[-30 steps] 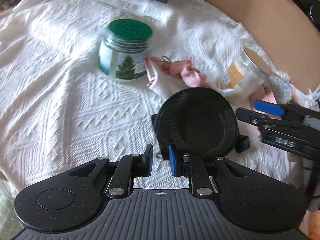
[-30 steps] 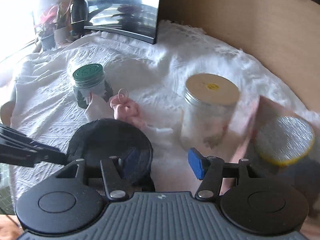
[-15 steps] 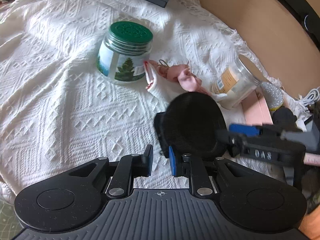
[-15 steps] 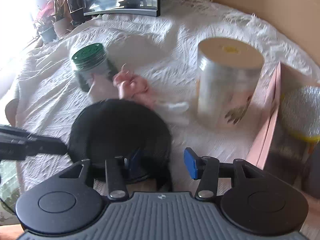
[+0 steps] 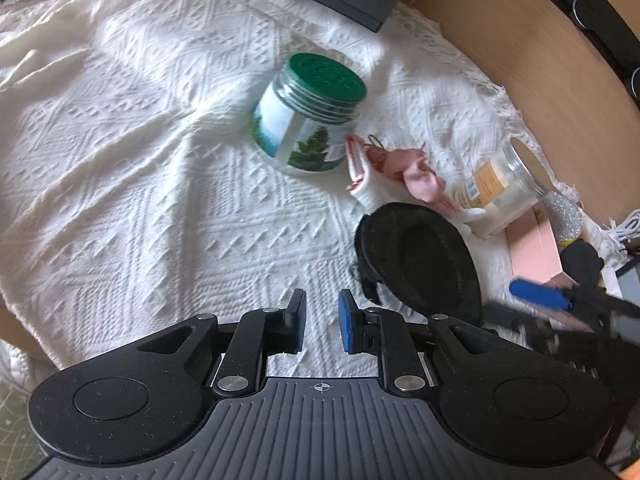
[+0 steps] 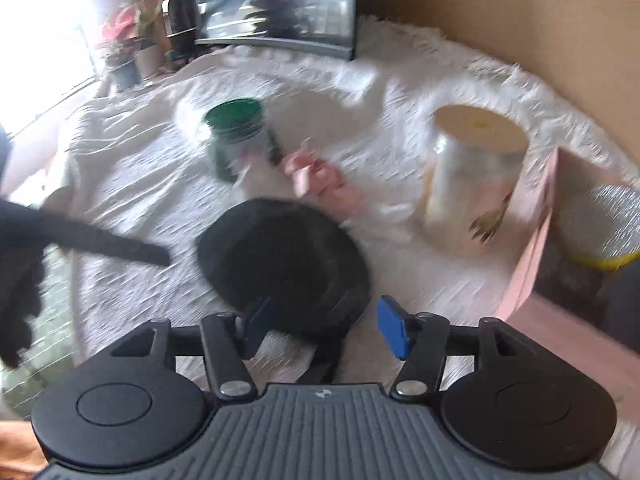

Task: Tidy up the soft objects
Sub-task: 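Grasp the pink ribbon tie with the left tool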

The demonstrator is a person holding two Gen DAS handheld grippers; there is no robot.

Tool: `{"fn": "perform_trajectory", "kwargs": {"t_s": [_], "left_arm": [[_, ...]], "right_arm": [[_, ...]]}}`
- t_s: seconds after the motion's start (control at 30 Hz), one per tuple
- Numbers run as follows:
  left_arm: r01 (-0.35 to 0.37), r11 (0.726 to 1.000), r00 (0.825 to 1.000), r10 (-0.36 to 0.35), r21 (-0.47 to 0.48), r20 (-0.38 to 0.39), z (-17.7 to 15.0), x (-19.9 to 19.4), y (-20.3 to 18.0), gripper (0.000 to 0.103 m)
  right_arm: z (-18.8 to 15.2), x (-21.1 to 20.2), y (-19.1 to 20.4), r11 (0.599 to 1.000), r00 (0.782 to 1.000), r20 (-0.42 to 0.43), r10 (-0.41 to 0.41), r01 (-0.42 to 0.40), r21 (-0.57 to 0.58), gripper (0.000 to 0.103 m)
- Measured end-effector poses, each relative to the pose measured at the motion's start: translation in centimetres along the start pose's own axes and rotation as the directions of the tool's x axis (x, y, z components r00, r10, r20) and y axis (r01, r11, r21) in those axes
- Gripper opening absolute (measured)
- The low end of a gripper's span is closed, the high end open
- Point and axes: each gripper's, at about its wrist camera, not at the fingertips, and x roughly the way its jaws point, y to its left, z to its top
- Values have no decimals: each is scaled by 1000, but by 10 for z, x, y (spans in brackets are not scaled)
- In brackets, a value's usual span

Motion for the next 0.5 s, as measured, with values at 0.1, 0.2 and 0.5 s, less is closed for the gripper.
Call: {"fn": "perform_trajectory", "kwargs": {"t_s": [0.1, 0.2, 0.5], "left_arm": [[29, 999, 1000, -29, -28, -1, 2, -2, 5, 19], [63, 996, 998, -63, -57, 4, 5, -3, 10, 19], [116, 987, 993, -119, -109, -25, 14, 20, 12, 19]], "right_arm": [[14, 15, -7, 999, 1000, 13, -15, 15, 31, 59], [25, 36, -12, 998, 999, 21, -30, 28, 60, 59], [-7, 32, 2, 990, 992, -70, 105, -98, 104, 17]]}}
